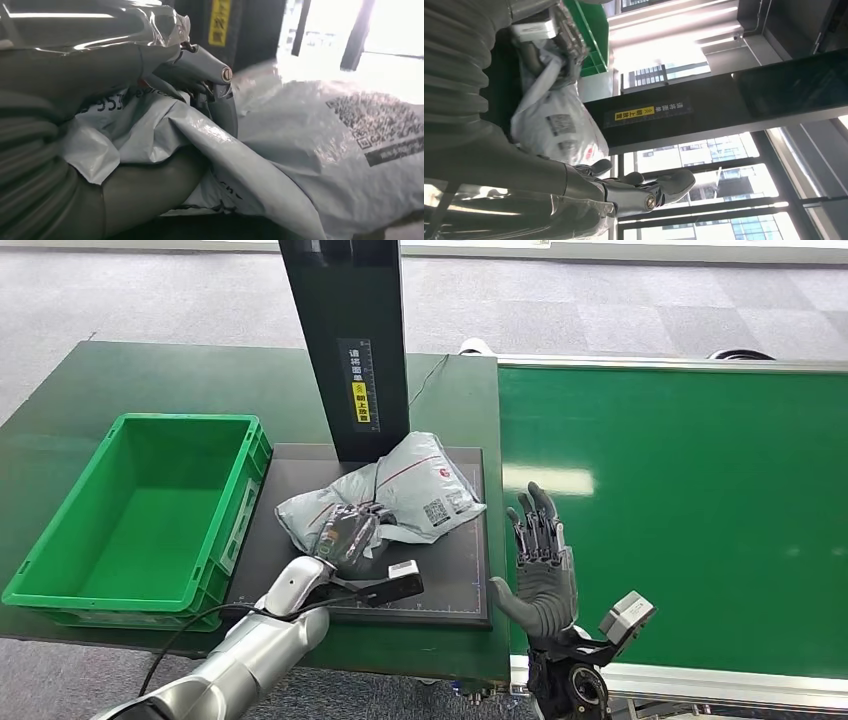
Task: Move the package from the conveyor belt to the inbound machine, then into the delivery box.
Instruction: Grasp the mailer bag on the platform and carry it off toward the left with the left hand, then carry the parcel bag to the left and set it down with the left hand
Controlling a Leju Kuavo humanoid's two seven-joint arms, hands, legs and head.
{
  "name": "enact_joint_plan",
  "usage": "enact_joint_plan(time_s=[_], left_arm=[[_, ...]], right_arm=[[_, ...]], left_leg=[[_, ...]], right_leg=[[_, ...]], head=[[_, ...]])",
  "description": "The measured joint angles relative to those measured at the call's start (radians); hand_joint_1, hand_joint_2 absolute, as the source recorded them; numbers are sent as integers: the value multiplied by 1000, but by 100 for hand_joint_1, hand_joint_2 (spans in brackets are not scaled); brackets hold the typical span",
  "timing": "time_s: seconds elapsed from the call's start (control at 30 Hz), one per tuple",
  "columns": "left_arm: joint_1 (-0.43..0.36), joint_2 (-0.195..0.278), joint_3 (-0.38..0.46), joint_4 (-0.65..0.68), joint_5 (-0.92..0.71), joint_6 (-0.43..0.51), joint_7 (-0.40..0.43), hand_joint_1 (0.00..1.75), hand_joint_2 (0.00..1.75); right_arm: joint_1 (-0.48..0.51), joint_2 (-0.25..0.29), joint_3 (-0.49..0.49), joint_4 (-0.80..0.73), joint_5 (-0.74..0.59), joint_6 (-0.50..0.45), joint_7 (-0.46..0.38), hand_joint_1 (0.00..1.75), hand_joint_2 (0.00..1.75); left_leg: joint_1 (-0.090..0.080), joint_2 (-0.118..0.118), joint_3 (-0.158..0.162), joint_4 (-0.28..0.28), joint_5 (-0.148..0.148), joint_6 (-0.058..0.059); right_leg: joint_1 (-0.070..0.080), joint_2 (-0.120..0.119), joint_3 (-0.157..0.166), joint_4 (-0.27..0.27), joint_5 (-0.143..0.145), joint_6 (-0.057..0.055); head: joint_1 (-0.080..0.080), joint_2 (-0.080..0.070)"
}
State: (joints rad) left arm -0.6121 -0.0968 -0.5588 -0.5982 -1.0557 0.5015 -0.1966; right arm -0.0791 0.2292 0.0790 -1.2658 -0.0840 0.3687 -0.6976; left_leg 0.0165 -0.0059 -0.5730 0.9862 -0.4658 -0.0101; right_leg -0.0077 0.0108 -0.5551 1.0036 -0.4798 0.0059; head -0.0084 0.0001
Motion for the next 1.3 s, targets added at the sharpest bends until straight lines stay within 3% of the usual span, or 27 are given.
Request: enact_joint_plan(time_s=[0.2,0.3,0.43,0.73,1.03,1.3], left_arm=[[119,58,104,-293,121,157,-84,175,175],[211,68,204,-490,182,181,-195,175,175],[326,57,334,-715,250,182,-336,175,175],[468,24,503,-1048,391,182,-444,175,175],[531,18,575,-1173,425,181,-461,175,175],[496,69,675,-1177,387,181,-316,175,175]], right_arm=[[9,-3,0,1,0,-13,0,0,175],[7,-3,1,6,0,-24,0,0,175],[4,-3,1,15,-3,-35,0,0,175],[-5,-3,-3,37,-9,-36,0,0,175],[-14,-3,-7,46,-9,-35,0,0,175],[-14,-3,-11,48,-8,-16,0,0,175]], left_leg=[[0,1,-2,0,0,0],[0,1,-3,0,0,0],[0,1,-4,0,0,0],[0,0,-3,0,0,0],[0,0,-3,0,0,0],[1,0,-2,0,0,-1]], right_leg=[[0,1,-2,0,0,0],[0,1,-3,0,0,0],[0,1,-4,0,-1,0],[0,0,-3,0,0,0],[0,0,-3,0,-1,0],[1,0,-3,0,0,0]], head=[[0,0],[0,0],[0,0],[0,0],[0,0],[0,0]])
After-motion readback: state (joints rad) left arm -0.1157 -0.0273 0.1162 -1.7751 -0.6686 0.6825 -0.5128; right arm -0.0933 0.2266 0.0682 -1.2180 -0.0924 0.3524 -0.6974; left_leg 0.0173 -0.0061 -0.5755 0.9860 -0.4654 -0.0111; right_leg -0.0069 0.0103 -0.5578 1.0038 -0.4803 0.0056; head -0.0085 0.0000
